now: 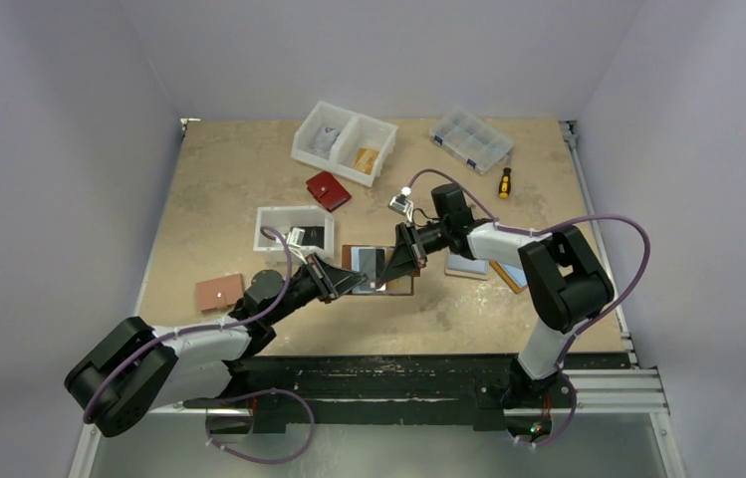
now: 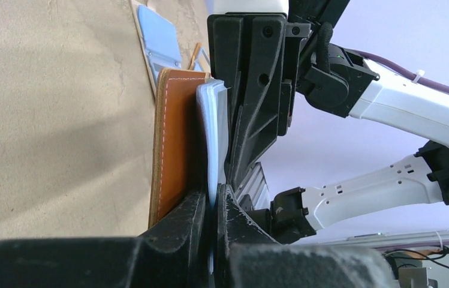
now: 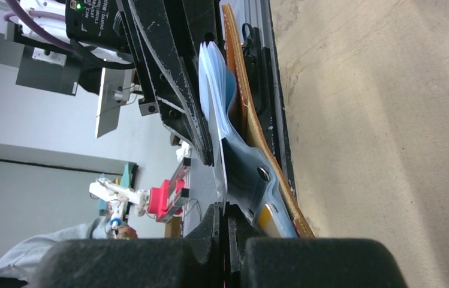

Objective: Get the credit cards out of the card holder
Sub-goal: Remove the credit card from the card holder.

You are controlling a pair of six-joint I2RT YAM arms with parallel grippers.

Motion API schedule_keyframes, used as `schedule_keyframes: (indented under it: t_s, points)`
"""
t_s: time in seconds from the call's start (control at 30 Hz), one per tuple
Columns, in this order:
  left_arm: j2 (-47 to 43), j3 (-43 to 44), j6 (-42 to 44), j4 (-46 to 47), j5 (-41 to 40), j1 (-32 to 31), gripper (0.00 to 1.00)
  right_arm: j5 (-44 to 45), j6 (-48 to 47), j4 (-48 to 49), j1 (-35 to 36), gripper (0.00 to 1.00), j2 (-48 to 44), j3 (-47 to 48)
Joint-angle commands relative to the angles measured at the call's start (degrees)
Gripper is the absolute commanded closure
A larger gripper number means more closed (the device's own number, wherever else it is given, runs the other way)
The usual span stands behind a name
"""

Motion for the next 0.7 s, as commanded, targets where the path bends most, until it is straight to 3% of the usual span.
schedule_keyframes:
  t_s: [0.0,0.1,0.17,0.3,0.4,0.6,0.67]
  points:
    - [-0.6,-0.1,-1.1,2.0,-0.5,-0.1,0.92,-0.2,1.3,2.9,-1.1,1.00,0.2,-0.9]
    - [-1.5,-1.0,-1.9,-0.6,-1.7,0.0,0.80,1.8,-2.2,-0.3,-2.4,1.00,0.6,-0.9]
    - [-1.6,-2.2,-2.8,-0.9,-2.4,0.0,0.79,3.8,-7.7,-6.1,-3.1,1.00,1.1,0.5]
    - [-1.6,-5.5,-3.5,-1.2,-3.9,0.0,0.83,9.6,-17.2,-16.2,-3.2,1.00,2.5,2.9]
    - [-1.4,-7.8,-2.4,-2.6,-4.4,0.1,1.00,14.5,-22.0,-21.8,-3.2,1.00,3.8,4.3]
    - [-0.6,-12.0,-1.6,-2.1,-3.3,0.1,1.00,20.4,-26.7,-27.1,-3.2,1.00,6.0,6.2]
    - [-1.4,-12.2,-0.9,-2.5,-3.0,0.2,0.96,23.8,-30.0,-30.2,-3.1,1.00,7.1,7.4]
